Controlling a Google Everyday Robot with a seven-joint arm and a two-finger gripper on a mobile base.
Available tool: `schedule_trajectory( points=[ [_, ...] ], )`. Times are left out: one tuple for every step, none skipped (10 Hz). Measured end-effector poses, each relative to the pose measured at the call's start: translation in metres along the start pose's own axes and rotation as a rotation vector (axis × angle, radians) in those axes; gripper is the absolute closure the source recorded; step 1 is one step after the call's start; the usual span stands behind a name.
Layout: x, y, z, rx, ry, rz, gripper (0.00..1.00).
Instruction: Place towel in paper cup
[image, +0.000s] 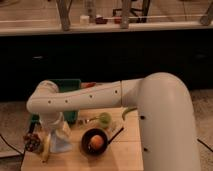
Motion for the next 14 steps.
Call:
schedule_trajectory(
  points=[
    [-0.0002, 0.0005, 0.0005, -0.003, 0.000, -0.002, 0.20],
    [-0.0011, 0.0003, 0.0016, -0.005, -0.001, -0.005, 0.20],
    [-0.0021, 0.0004, 0.0029, -0.006, -0.003, -0.007, 0.20],
    [-0.0023, 0.0007, 0.0033, -0.007, -0.003, -0.008, 0.20],
    [-0.0026, 0.0011, 0.0039, -0.008, -0.004, -0.008, 0.20],
    [-0.0026, 0.0011, 0.0042, -0.007, -0.005, -0.008, 0.20],
    [-0.0024, 0.0012, 0.0041, -0.007, -0.005, -0.007, 0.20],
    [-0.0025, 0.0016, 0.0048, -0.008, -0.007, -0.007, 0.20],
    [-0.0021, 0.0021, 0.0046, -0.007, -0.008, -0.007, 0.20],
    [-0.0014, 0.0025, 0.0044, -0.004, -0.008, -0.006, 0.20],
    [-0.0008, 0.0027, 0.0044, -0.002, -0.009, -0.006, 0.20],
    [0.0001, 0.0031, 0.0039, 0.000, -0.010, -0.005, 0.20],
    [0.0010, 0.0030, 0.0036, 0.002, -0.012, -0.004, 0.20],
    [0.0015, 0.0032, 0.0034, 0.003, -0.012, -0.003, 0.20]
  ],
)
